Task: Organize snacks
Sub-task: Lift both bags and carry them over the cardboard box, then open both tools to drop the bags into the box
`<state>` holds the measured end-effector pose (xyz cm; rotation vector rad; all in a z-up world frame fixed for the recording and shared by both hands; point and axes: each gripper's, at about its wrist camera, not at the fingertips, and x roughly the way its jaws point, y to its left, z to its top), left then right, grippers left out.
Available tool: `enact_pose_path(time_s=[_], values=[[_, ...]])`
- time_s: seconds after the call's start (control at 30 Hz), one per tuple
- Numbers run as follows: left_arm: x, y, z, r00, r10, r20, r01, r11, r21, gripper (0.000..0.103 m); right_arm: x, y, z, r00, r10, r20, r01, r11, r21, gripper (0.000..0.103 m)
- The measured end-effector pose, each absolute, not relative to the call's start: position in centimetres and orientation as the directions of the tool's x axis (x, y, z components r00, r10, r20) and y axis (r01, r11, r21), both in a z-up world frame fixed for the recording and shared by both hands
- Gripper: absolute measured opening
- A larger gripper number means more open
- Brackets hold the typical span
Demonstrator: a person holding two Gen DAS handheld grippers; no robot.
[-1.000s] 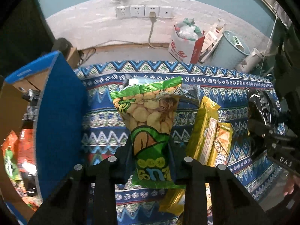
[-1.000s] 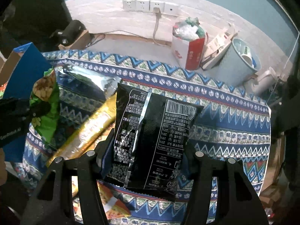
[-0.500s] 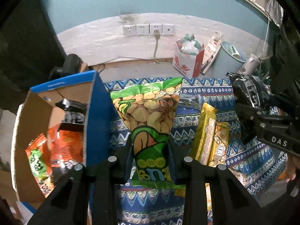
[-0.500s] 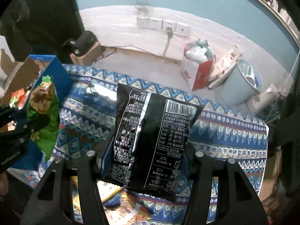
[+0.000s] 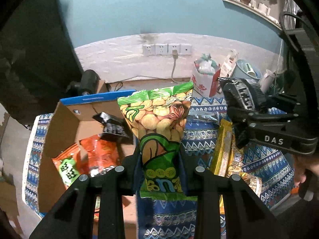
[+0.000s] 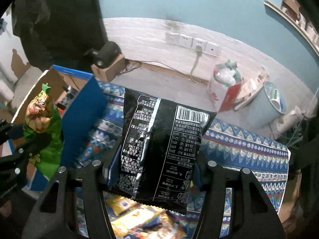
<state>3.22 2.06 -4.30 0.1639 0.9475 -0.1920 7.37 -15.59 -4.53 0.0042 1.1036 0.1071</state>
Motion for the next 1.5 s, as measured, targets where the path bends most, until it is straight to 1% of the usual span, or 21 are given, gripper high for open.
enact_pose_path(time_s=[0.33, 0.77, 1.07, 1.37, 1.43, 1.5], values=[[3.1, 6.8, -3.0, 0.606, -0.056, -0.793, 0.164, 0.985, 0.056, 0.032, 8.6, -10.1, -3.1, 0.454, 0.142, -0.879, -0.158, 0.984, 0.078, 0.058], [3.6, 14.2, -3.2, 0.592, 0.009, -0.806, 0.015, 1.0, 0.023, 0.032, 11.1, -3.1, -2.3, 0.447, 0.206, -0.87, -0.237, 0.966, 0.107, 0.058], [4.3, 17.8, -4.7, 0.55, 0.048, -0.834, -0.059, 0.998, 0.018, 0.032, 12.6, 1.1, -2.5, 0.423, 0.236, -0.875, -0.288, 0.95, 0.118, 0.058], [4.8, 19.8, -5.6, 0.507, 0.054, -0.86, -0.117, 0.993, -0.007, 0.032, 13.7, 3.4, -3.4, 0.382, 0.267, -0.885, -0.314, 0.938, 0.147, 0.058], [4.7, 20.0, -5.5, 0.507, 0.062, -0.86, -0.13, 0.992, -0.006, 0.034, 14.0, 3.9, -3.7, 0.37, 0.277, -0.887, -0.321, 0.934, 0.157, 0.058], [4.6, 20.1, -5.3, 0.512, 0.064, -0.857, -0.132, 0.991, -0.005, 0.038, 14.1, 4.4, -3.8, 0.363, 0.284, -0.887, -0.326, 0.931, 0.165, 0.058]])
